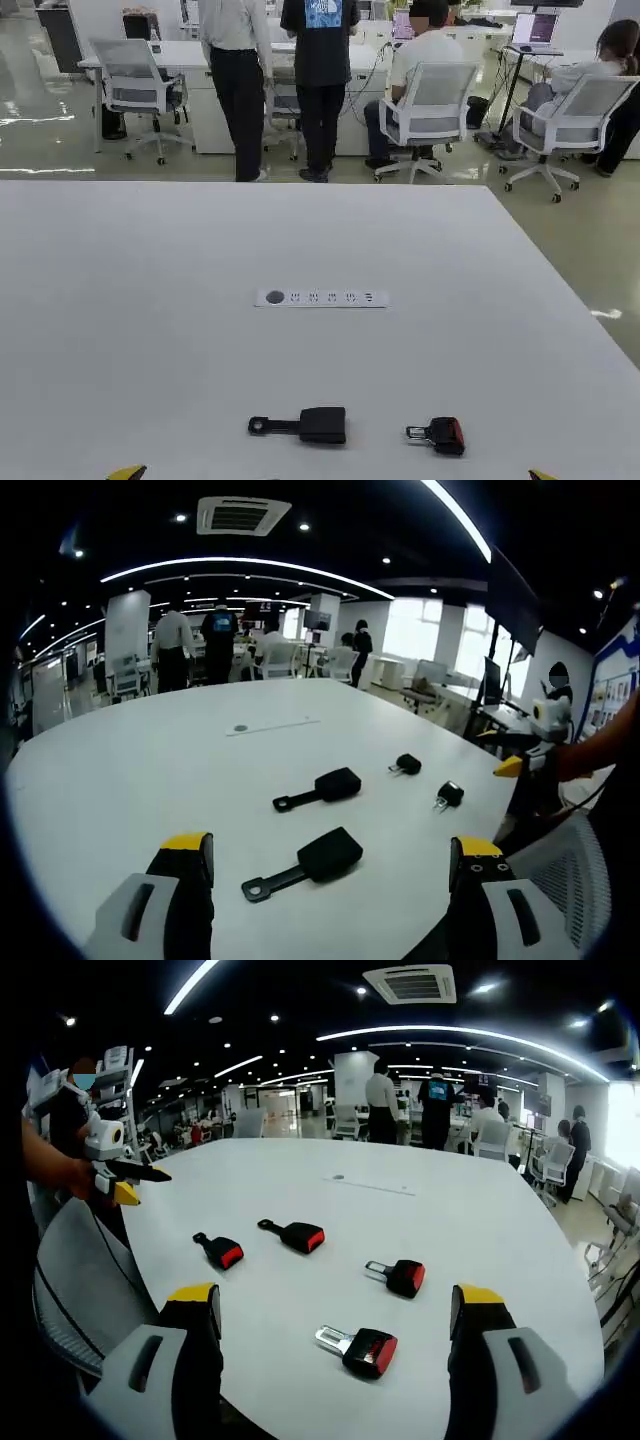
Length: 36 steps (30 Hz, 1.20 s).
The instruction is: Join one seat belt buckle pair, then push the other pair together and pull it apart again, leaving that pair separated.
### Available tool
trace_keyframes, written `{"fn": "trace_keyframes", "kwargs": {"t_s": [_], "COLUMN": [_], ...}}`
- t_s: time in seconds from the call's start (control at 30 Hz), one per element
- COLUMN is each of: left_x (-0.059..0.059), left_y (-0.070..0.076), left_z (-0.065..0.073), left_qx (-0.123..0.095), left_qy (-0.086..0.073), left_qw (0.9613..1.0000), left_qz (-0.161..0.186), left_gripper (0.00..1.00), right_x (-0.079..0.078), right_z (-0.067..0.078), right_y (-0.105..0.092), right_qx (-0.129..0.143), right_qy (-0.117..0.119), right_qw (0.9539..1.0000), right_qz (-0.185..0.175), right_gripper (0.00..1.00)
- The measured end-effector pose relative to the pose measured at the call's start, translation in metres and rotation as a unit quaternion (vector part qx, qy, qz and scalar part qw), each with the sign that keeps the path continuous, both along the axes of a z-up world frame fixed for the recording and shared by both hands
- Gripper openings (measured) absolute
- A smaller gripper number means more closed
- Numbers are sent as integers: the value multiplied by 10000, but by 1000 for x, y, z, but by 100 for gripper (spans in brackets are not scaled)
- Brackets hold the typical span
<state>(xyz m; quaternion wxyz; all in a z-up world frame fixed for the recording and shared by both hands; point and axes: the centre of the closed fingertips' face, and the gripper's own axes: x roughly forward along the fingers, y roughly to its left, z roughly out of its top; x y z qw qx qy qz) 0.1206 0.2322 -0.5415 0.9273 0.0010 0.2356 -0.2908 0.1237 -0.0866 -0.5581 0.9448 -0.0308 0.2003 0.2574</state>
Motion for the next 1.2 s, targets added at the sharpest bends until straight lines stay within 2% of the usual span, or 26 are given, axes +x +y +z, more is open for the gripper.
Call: {"fn": "trace_keyframes", "kwargs": {"t_s": [0.23, 0.63, 0.97, 1.2], "left_x": [-1, 1, 0, 2], "left_y": [-1, 4, 2, 6], "left_z": [2, -2, 0, -4], "left_qx": [30, 15, 33, 32], "left_qy": [-12, -23, -34, -24], "left_qw": [10000, 10000, 10000, 10000], "left_qz": [28, 32, 14, 18], "left_gripper": [100, 100, 100, 100], "right_x": [1, 1, 1, 1], "right_z": [1, 0, 1, 0], "right_y": [0, 0, 1, 1], "right_qx": [43, 30, 39, 27], "right_qy": [8, -1, 3, 14], "right_qw": [10000, 10000, 10000, 10000], "right_qz": [-39, -33, -5, -6], "right_gripper": [94, 93, 93, 93]}}
